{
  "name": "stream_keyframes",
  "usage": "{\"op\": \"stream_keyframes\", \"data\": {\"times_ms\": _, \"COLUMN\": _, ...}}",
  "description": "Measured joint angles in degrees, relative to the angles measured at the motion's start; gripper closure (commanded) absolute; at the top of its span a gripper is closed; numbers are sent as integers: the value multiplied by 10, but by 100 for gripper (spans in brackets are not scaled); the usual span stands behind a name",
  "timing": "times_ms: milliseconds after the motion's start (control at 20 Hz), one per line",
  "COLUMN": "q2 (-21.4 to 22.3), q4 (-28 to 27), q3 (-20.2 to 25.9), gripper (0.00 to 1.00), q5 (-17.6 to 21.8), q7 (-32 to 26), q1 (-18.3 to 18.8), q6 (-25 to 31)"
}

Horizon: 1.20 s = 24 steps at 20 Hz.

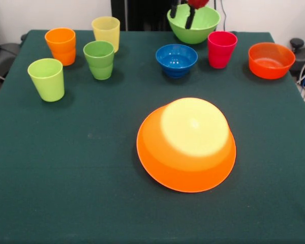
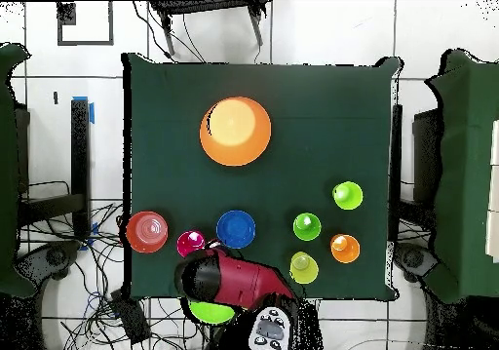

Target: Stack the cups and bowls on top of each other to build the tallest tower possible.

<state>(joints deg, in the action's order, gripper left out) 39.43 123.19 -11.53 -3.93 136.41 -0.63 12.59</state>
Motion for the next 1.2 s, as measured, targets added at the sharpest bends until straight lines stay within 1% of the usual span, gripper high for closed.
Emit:
{"op": "stream_keyframes", "data": {"times_ms": 400, "q2": 2, "q4": 0, "q3": 24, "gripper": 0, "q5": -28, "q7": 0, "q1": -5, "q6": -39}}
{"op": "stream_keyframes", "data": {"times_ms": 700, "q2": 2, "q4": 3, "q3": 27, "gripper": 0, "q5": -64, "q7": 0, "q1": -15, "q6": -69}}
{"op": "stream_keyframes", "data": {"times_ms": 1200, "q2": -2, "q4": 16, "q3": 28, "gripper": 0, "q5": -93, "q7": 0, "q1": -17, "q6": -80}}
